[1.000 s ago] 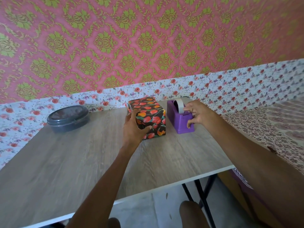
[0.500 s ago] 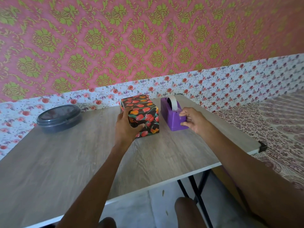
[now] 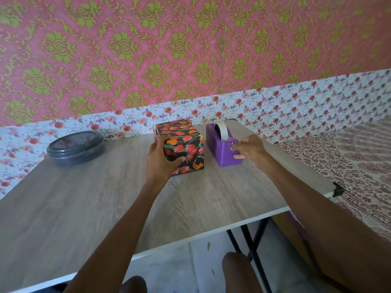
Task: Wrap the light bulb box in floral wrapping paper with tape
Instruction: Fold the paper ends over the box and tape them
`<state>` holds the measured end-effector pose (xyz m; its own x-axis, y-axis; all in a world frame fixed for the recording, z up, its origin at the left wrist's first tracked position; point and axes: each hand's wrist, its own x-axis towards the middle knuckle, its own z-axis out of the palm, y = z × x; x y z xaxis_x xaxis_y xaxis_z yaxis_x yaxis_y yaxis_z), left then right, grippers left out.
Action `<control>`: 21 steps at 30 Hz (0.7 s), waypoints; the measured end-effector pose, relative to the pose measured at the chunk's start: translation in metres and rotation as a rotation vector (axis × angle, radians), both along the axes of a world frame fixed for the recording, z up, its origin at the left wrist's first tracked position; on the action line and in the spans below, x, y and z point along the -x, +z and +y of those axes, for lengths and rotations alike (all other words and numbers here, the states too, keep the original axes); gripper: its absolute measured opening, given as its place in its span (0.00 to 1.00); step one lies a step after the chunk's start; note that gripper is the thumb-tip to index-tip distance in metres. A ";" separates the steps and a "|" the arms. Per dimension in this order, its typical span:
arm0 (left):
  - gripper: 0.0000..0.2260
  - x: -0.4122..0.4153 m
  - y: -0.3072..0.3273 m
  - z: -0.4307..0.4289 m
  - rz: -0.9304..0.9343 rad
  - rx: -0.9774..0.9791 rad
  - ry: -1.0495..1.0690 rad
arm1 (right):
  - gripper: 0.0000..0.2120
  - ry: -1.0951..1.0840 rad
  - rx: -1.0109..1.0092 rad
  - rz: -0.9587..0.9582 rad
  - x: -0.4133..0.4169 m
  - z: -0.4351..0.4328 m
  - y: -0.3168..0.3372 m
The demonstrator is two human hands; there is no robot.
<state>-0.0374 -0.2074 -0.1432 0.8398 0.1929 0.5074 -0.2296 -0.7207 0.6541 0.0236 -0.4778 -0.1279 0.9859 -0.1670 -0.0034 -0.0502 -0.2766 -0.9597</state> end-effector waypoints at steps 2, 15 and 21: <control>0.37 0.000 0.000 0.000 0.003 0.003 0.000 | 0.12 -0.013 0.142 -0.002 0.000 -0.003 -0.002; 0.36 0.003 -0.006 0.005 -0.029 0.017 -0.010 | 0.07 0.334 0.263 -0.483 0.063 0.043 0.013; 0.37 0.001 -0.009 0.003 -0.007 0.006 0.015 | 0.05 0.338 0.309 -0.640 0.059 0.078 0.006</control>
